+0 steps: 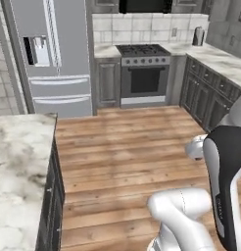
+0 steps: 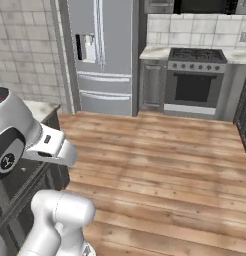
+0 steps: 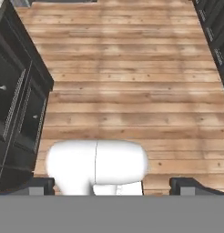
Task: Move the bowls from the cabinet to the plates on the dining table.
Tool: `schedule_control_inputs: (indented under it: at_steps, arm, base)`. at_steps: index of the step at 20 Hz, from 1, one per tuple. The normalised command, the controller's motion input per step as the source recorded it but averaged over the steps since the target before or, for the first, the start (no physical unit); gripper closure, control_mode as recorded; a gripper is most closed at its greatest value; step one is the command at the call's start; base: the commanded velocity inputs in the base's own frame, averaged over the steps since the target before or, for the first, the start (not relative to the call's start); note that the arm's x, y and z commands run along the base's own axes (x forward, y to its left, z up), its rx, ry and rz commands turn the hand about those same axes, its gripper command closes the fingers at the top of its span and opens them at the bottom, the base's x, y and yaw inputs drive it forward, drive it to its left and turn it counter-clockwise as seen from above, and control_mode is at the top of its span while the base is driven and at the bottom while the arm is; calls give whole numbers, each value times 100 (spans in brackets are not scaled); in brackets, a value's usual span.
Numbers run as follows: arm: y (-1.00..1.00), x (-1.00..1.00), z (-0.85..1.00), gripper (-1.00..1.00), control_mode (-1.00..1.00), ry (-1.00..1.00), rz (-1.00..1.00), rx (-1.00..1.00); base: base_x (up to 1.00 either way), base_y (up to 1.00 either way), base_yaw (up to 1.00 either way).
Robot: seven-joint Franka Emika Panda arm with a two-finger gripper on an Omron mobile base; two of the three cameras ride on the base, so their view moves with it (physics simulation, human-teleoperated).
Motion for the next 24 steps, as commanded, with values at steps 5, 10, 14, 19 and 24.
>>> schedule_control_inputs:
  at_steps: [5,10,14,19,24]
  arm:
    - [0,0,0,-100,100,0,0,0]
    - [0,0,0,-100,100,0,0,0]
    - [0,0,0,-100,100,0,0,0]
    - [0,0,0,-100,100,0,0,0]
    - [0,0,0,-100,100,0,0,0]
  base:
    - [100,30,-5]
    - [100,17,-7]
    - [100,24,-9]
    - [100,25,-13]
    - [100,24,-14]
